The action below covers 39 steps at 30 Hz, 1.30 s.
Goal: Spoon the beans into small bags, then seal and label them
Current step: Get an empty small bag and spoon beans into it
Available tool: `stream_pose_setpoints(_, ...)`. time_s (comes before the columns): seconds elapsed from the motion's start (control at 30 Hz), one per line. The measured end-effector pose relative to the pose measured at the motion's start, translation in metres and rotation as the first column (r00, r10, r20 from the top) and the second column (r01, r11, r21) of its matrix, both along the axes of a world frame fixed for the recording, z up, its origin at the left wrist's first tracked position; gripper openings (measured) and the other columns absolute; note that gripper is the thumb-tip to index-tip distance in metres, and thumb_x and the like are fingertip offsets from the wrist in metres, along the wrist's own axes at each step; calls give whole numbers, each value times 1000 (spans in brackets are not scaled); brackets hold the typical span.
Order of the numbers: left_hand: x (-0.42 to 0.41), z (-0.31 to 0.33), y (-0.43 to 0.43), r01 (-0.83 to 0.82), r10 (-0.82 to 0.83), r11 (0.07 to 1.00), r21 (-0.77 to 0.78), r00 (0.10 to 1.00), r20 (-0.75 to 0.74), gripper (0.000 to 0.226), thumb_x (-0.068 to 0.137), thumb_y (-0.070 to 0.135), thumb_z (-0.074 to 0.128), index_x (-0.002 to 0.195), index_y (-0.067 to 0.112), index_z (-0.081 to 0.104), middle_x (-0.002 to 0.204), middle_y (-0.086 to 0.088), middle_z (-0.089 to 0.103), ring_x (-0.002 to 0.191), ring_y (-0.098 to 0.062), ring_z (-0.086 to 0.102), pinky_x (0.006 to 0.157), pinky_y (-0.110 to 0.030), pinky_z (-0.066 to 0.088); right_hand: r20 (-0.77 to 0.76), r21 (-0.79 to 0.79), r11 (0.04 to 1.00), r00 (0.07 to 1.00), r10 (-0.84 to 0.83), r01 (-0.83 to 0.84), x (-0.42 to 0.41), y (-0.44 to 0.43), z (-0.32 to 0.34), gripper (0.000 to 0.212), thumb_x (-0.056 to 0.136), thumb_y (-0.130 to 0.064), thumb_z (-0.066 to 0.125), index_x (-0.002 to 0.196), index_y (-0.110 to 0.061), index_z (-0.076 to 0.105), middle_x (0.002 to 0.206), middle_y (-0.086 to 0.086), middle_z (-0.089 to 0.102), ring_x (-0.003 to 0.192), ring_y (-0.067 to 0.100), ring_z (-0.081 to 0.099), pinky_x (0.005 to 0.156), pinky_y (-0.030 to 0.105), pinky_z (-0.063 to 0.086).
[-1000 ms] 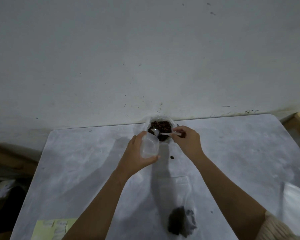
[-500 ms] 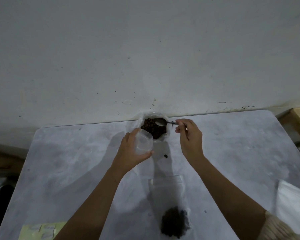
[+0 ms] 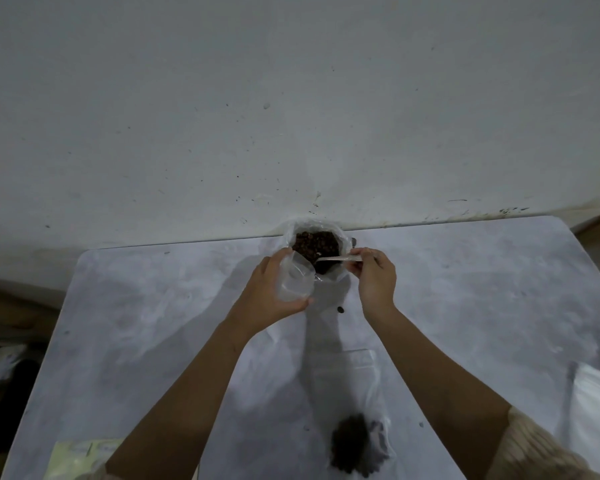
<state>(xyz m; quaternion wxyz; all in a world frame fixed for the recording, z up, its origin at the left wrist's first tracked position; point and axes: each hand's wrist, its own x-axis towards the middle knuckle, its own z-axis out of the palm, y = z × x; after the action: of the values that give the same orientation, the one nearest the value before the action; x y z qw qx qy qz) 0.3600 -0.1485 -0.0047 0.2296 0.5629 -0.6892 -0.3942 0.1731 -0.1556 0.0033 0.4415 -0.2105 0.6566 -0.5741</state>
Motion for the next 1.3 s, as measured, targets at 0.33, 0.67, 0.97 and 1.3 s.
stream_pose_setpoints(0.33, -1, 8, 7, -69, 86, 991, -110, 984, 154, 89, 66, 46, 78, 140, 32, 30, 127, 2, 47, 118, -18, 42, 97, -31, 31, 59, -110, 990, 995, -84, 90, -34, 10, 31, 29, 96, -9, 46, 72, -9, 63, 77, 7, 61, 65, 16, 57, 60, 16, 53)
stream_pose_setpoints(0.67, -19, 29, 20, -67, 79, 993, -93, 988, 134, 92, 60, 50, 75, 139, 34, 31, 122, 4, 46, 117, -18, 42, 95, -31, 32, -51, -205, 965, 987, 154, -162, -34, 34, 58, 27, 96, -7, 46, 77, -6, 66, 72, 9, 62, 60, 13, 59, 64, 22, 53)
stream_pose_setpoints(0.97, -2, 29, 22, -92, 100, 992, -86, 990, 95, 86, 67, 41, 79, 139, 34, 31, 125, 4, 46, 120, -17, 39, 102, -39, 33, -65, -314, 940, 991, 117, -132, -44, 39, 57, 24, 97, -9, 47, 83, -10, 66, 83, 5, 65, 67, 12, 62, 72, 24, 54)
stream_pose_setpoints(1.3, 11, 16, 10, 5, 8, 998, -61, 977, 211, 93, 54, 62, 60, 138, 35, 31, 113, 9, 46, 113, -17, 43, 98, -39, 36, -332, -186, 959, 932, 143, -213, -5, 37, 10, 20, 95, -12, 50, 105, -9, 67, 96, 1, 67, 90, 14, 65, 80, 21, 54)
